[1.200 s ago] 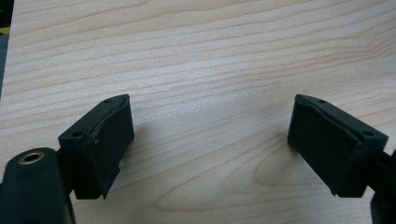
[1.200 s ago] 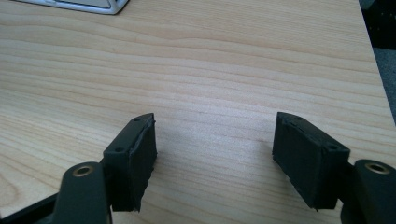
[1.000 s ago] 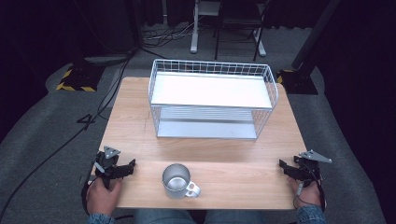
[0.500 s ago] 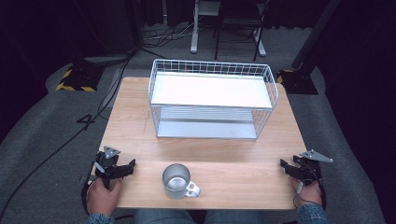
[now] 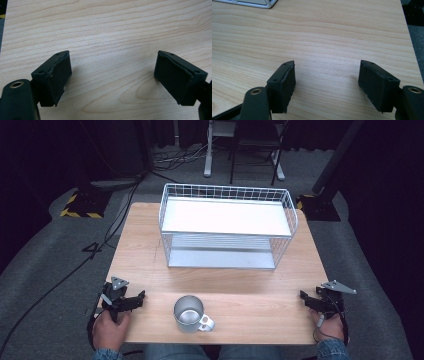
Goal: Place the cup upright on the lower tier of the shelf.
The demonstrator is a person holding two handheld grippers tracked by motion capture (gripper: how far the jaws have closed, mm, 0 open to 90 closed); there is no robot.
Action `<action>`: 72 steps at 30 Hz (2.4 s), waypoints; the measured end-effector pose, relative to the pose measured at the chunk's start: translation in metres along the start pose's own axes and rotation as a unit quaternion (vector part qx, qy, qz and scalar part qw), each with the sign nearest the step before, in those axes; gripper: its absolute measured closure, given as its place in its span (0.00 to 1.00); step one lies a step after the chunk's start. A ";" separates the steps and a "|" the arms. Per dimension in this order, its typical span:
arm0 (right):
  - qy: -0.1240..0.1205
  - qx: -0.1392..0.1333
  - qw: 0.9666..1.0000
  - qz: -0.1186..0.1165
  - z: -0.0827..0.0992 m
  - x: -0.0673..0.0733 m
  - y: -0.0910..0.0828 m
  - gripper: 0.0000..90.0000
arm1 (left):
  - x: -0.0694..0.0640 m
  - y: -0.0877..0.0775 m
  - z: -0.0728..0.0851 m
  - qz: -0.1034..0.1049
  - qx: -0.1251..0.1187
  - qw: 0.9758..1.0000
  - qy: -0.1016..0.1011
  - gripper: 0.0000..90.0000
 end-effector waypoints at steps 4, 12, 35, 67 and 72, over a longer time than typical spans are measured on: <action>0.000 0.000 1.000 0.000 0.000 0.000 0.000 0.33 | 0.000 0.000 0.000 0.000 0.000 1.000 0.000 0.16; 0.001 0.003 1.000 0.000 -0.001 0.002 -0.001 0.36 | 0.000 0.000 0.000 0.000 0.000 1.000 0.000 0.16; -0.082 -0.045 0.985 -0.144 -0.044 0.115 -0.030 0.40 | 0.000 0.000 0.000 0.000 0.000 1.000 0.000 0.16; -0.207 0.029 0.915 -0.347 -0.041 0.283 -0.012 0.56 | 0.000 0.000 0.000 0.000 0.000 1.000 0.000 0.16; -0.215 0.041 0.905 -0.365 -0.039 0.298 -0.004 0.57 | 0.000 0.000 0.000 0.000 0.000 1.000 0.000 0.16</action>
Point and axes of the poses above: each handheld gripper's, and its own axes: y roughly forward along the jaws, z roughly out of its underside, x roughly to its left, the point moved 5 cm from there along y, roughly forward along the jaws, and after that the axes turned 14 degrees about -z, right-handed, at the moved point
